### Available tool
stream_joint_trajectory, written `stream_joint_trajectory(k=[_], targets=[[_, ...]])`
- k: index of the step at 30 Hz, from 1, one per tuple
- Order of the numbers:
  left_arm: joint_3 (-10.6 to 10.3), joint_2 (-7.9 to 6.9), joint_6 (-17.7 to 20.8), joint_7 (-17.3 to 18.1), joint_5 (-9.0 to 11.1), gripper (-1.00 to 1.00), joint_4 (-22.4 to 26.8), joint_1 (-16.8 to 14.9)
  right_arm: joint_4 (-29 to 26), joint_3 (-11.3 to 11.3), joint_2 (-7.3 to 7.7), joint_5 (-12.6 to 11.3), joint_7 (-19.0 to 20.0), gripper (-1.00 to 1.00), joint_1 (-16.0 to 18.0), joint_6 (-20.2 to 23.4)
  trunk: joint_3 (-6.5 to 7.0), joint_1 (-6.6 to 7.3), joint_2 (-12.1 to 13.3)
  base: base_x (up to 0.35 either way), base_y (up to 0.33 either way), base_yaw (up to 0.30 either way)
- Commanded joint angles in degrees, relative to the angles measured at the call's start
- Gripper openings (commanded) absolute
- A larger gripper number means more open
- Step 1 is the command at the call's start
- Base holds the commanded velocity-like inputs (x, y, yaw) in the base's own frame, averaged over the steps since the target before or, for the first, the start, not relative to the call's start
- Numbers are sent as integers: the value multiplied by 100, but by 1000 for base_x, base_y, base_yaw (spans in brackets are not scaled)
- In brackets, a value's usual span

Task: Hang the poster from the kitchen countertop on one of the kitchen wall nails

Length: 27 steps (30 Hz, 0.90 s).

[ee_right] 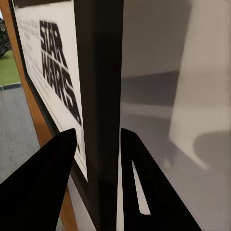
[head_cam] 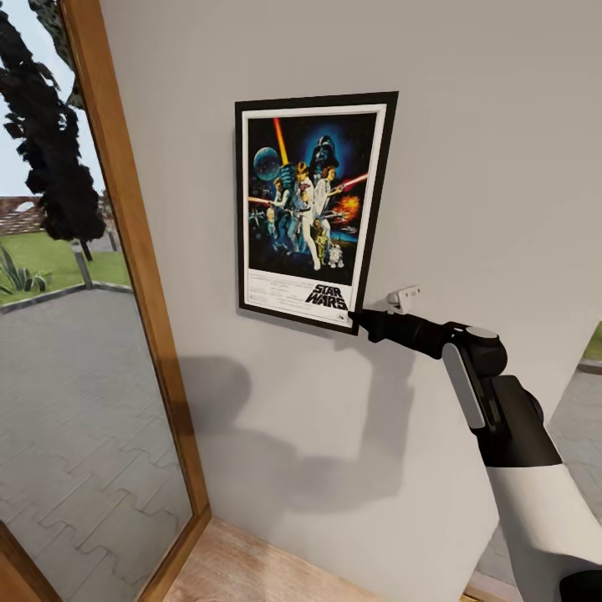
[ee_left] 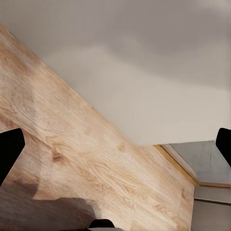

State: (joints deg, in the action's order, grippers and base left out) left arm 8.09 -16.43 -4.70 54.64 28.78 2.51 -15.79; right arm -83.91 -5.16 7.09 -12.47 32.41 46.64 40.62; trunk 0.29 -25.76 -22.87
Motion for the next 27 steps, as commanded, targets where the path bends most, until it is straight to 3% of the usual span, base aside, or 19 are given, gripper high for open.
stream_joint_trajectory(k=[1, 27], targets=[[44, 0, -49, 11, -56, 100, -9, -3, -2, -2, 3, -45, 2, -100, 3, 42, -3, -2, -5, 2, 4, 0], [44, 0, -49, 11, -56, 100, -9, -3, -11, 7, 3, -45, 2, -100, 3, 42, -3, -2, -5, 37, 0, 0]])
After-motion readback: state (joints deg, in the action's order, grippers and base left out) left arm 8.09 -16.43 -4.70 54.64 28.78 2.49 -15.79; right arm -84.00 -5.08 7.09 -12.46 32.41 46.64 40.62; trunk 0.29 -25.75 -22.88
